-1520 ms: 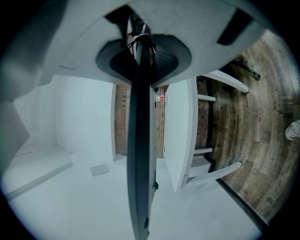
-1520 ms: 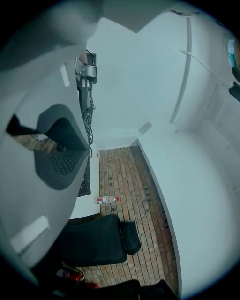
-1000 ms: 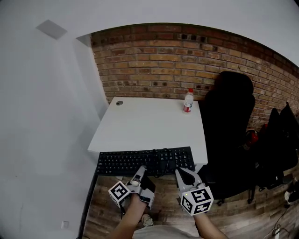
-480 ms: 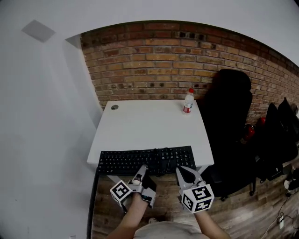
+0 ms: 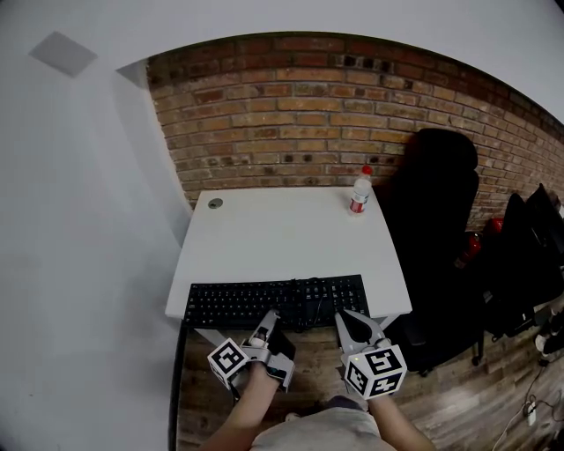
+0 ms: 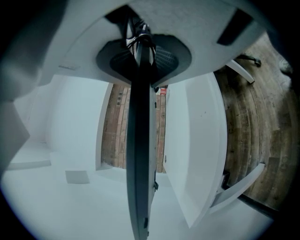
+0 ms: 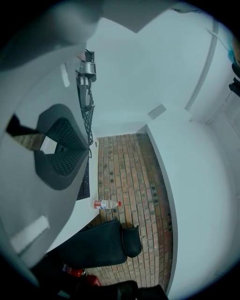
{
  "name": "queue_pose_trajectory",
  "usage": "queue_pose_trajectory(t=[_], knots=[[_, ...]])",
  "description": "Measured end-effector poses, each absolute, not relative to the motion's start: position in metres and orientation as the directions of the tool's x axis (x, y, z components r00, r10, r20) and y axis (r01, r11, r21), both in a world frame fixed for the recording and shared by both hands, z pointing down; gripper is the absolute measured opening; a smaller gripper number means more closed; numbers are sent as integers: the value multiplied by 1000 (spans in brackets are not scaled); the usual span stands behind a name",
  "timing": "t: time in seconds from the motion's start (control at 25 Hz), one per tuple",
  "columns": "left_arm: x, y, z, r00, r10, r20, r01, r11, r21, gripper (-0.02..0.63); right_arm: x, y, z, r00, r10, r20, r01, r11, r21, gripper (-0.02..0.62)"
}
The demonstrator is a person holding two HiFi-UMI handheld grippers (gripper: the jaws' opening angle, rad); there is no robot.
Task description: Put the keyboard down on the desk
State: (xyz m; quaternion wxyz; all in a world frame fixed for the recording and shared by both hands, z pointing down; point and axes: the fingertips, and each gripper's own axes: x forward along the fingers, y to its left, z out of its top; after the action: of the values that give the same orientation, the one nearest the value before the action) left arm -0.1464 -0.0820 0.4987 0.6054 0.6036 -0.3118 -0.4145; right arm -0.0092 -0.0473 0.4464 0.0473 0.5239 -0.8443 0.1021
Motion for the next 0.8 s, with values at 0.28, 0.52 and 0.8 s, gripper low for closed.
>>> queue_pose_trajectory(t=[0.28,0.52,0.8], knots=[[-147,-105,506,459,-881,-113,121,-64,991,66,-9,-72,456,-451,-869,201,-892,433,-130,9],[-144,-141,523,452,-886,-98,111,-53,992,66,-5,-116,468,-462,-864,199,-886,441,-142,9],[-130,-192,544,456,-889,-42,80,-6,997,66,9,-173,480,-470,-854,222,-882,444,-161,9]])
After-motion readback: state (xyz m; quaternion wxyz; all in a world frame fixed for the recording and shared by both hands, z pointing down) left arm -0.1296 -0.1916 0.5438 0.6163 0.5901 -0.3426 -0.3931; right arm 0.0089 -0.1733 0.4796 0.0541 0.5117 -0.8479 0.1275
